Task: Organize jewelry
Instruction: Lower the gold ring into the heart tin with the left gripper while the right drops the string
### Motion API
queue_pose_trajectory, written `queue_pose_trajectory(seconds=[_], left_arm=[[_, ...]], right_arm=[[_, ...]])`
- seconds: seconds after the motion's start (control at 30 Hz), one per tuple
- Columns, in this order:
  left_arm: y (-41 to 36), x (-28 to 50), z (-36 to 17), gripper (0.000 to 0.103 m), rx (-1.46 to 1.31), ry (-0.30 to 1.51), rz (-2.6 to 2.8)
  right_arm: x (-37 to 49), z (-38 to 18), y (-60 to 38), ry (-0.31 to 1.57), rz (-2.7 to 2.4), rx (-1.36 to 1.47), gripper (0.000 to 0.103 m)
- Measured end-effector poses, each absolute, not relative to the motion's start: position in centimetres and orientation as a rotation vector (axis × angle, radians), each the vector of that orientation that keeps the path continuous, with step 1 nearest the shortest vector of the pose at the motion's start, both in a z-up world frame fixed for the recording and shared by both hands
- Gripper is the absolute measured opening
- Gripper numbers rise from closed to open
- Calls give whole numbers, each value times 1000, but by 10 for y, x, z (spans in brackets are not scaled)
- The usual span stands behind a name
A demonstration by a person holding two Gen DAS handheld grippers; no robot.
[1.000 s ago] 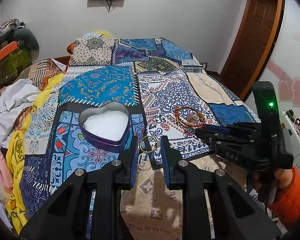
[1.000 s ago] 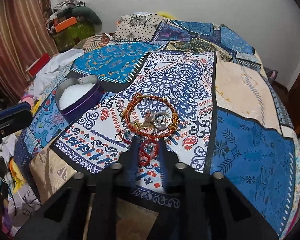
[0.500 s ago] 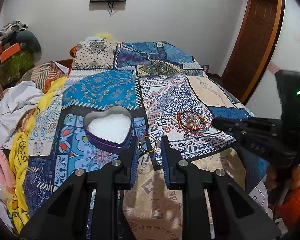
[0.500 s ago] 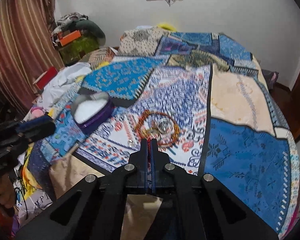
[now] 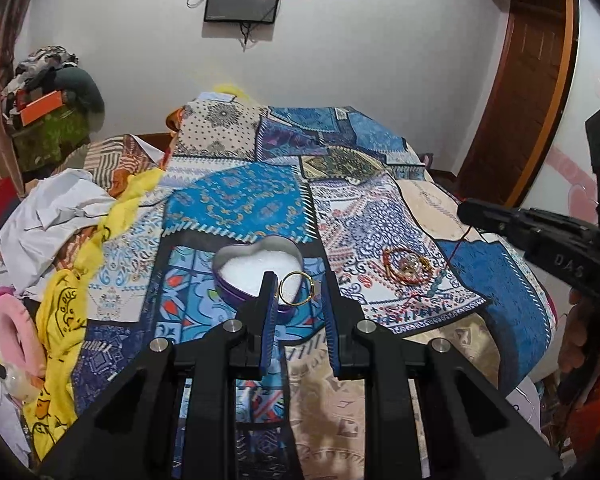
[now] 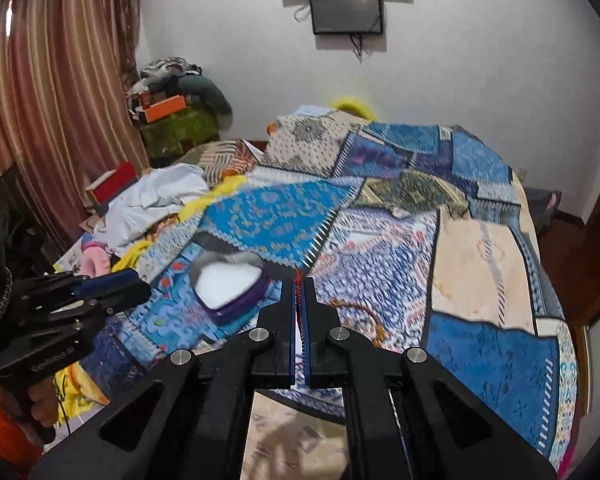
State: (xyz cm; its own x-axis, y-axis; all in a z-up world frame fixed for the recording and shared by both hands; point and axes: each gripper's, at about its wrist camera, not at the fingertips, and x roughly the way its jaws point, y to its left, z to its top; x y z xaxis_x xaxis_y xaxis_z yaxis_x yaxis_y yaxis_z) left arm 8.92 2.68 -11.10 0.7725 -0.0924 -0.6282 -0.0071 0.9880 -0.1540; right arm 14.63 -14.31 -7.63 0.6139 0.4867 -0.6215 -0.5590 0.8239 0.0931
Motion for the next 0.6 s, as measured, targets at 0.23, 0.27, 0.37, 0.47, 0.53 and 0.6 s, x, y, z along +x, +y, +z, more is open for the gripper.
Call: queue_pose_trajectory(seconds=[0.23,0.27,0.37,0.47,0.53,0.6], left_arm=[[42,90,-106,21,-155,666,-20],[44,91,-106,21,-154,664,-18],[49,93,-105,21,-143,660,-9],[54,96,-105,21,-139,660,-3],[57,99,-105,21,-139,662,0],[61,102,-107,21,-141,666,4]], right_arm=[[149,-51,-125,612,640,-126,2],[150,-48,-121,601,645,-128,2],[152,-42,-111,582,663,-131,2],[154,-40,-99,572,686,-129,2],[156,-38,-91,565,702,-129,2],[156,-36,-82,559,719,-130,2]])
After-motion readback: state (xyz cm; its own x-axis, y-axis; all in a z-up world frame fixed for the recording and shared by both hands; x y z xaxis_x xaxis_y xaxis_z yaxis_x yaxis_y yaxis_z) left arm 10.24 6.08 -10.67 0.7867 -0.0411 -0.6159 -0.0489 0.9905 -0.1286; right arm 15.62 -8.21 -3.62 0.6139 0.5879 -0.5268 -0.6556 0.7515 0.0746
